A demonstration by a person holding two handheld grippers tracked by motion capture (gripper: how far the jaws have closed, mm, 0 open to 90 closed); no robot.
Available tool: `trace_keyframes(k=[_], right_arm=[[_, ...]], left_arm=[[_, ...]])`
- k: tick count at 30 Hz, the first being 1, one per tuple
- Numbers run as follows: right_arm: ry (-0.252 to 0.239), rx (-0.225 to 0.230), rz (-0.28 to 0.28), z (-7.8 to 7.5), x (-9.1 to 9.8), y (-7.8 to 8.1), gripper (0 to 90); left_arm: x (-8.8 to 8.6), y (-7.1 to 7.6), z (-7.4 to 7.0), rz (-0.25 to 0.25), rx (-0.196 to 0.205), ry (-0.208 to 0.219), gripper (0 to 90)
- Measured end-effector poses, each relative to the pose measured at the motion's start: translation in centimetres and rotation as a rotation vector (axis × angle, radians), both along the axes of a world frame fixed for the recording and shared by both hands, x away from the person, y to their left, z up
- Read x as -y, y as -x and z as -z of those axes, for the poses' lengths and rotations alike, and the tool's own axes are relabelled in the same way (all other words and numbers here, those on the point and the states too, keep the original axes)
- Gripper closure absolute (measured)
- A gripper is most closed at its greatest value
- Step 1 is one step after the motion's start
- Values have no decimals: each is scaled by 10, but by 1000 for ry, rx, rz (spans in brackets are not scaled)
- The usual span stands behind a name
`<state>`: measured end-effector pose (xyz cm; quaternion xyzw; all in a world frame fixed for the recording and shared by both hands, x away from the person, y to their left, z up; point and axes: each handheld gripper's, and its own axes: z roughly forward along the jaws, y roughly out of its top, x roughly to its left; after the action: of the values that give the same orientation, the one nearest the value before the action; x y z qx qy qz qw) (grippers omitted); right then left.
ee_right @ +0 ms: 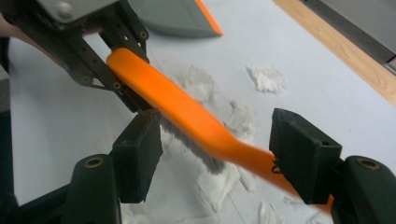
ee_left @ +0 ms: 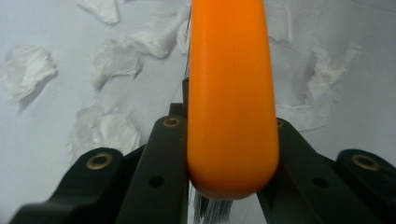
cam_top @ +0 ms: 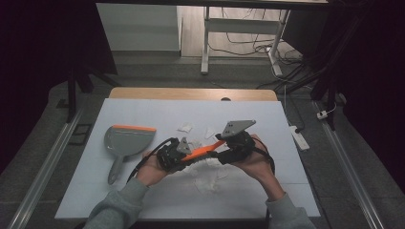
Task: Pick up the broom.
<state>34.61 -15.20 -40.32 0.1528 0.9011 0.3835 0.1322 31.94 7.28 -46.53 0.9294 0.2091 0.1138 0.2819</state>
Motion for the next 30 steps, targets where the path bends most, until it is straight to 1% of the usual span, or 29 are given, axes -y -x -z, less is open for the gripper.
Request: trace_keyframes(k=[4,5,7,9,10,11,12,13,14,15,16,17,18,19,21,23,25,26,27,28,29,30], right_arm=[[42,-9,-13,3,-2,-1,341],[64,-9,-19,5,-4,-1,341],[100,-12,-29,8,-7,-1,346],[156,-21,-37,14,-11,-2,364],[178,-33,-51,17,-13,-3,369],[187,-49,-60,19,-15,-3,377],[206,-70,-71,21,-17,-4,385],[221,-71,-75,23,-18,-4,387],[232,-72,-87,25,-19,-4,406],[239,-79,-97,26,-20,-5,436],[256,-81,-111,28,-22,-4,447],[273,-83,-110,30,-23,-3,466],[288,-75,-116,31,-24,-2,498],[296,-71,-124,32,-24,-2,527],[304,-81,-140,35,-24,-3,548],[322,-85,-161,36,-24,-2,575],[332,-85,-182,36,-24,0,602],[338,-83,-199,36,-23,1,617],[335,-73,-198,35,-23,2,625],[329,-59,-191,33,-22,2,632],[317,-53,-184,32,-21,2,641],[303,-56,-178,30,-19,1,651]], left_arm=[[6,2,1,22,12,-29,802],[7,3,1,22,13,-29,802],[10,4,1,35,20,-44,802],[12,6,0,51,28,-56,802],[13,7,0,53,31,-60,802],[15,8,0,58,37,-67,802],[15,8,-1,63,38,-69,802],[16,9,-1,64,38,-66,802],[16,9,-1,67,43,-67,803],[16,9,-1,70,40,-67,802],[16,9,-2,74,39,-68,802],[17,10,-2,83,41,-72,802],[18,10,-1,89,41,-76,802],[18,11,-1,95,45,-80,802],[19,11,-1,110,42,-87,802],[19,12,-1,123,51,-96,802],[17,11,-1,137,43,-87,799],[16,11,-2,134,58,-79,793],[14,11,-3,123,81,-66,781],[11,10,-4,102,96,-42,760],[8,9,-6,88,103,-18,732],[4,8,-7,75,108,9,702]])
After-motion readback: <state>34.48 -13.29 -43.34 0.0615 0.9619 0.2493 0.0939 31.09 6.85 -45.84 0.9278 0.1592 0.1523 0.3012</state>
